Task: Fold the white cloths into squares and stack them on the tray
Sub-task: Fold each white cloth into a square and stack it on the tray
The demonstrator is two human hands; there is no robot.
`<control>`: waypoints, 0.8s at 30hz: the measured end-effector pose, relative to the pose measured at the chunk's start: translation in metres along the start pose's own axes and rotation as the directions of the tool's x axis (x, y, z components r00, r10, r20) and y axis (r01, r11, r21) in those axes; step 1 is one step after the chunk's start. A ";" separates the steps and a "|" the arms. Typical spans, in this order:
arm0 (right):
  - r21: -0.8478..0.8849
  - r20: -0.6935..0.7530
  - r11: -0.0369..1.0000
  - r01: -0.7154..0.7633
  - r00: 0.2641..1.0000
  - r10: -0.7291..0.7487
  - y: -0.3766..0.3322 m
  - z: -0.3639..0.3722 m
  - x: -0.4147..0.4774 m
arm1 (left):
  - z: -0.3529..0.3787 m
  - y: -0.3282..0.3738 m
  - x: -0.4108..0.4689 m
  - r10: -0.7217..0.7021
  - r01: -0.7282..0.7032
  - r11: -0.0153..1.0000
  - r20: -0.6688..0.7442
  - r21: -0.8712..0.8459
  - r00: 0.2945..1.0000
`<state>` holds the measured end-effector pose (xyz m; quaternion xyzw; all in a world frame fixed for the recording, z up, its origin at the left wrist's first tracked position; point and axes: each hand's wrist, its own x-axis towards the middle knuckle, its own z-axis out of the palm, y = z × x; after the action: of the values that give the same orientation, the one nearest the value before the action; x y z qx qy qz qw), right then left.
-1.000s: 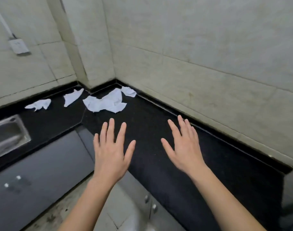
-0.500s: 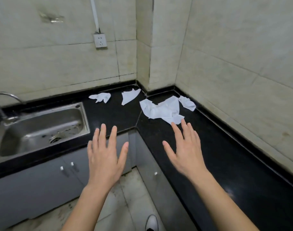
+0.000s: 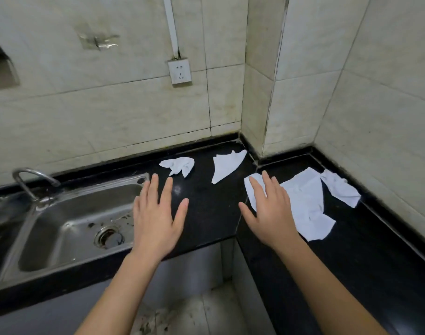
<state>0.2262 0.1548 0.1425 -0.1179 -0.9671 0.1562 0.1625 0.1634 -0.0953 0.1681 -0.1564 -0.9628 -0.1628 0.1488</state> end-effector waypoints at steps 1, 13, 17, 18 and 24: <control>-0.006 0.017 1.000 0.002 1.000 -0.002 0.002 0.007 0.017 | 0.005 -0.003 0.015 -0.002 0.002 1.000 0.016 0.010 1.000; -0.067 0.358 0.994 -0.086 0.928 0.105 0.017 0.107 0.146 | 0.135 -0.065 0.140 -0.083 0.049 0.994 0.361 0.102 0.929; -0.102 0.404 0.986 -0.132 0.900 0.163 0.024 0.140 0.187 | 0.180 -0.078 0.196 -0.039 0.004 0.997 0.432 0.082 0.901; -0.108 0.425 0.980 -0.164 0.884 0.195 0.025 0.151 0.197 | 0.193 -0.082 0.211 -0.014 -0.022 0.997 0.460 0.074 0.888; -0.151 0.483 0.942 -0.299 0.809 0.335 0.018 0.233 0.268 | 0.279 -0.098 0.307 0.226 -0.261 0.965 0.564 -0.021 0.794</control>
<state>-0.0991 0.1852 0.0016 -0.2383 -0.9471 0.1733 -0.1269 -0.2147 -0.0058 -0.0061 -0.3154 -0.9398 -0.0611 -0.1166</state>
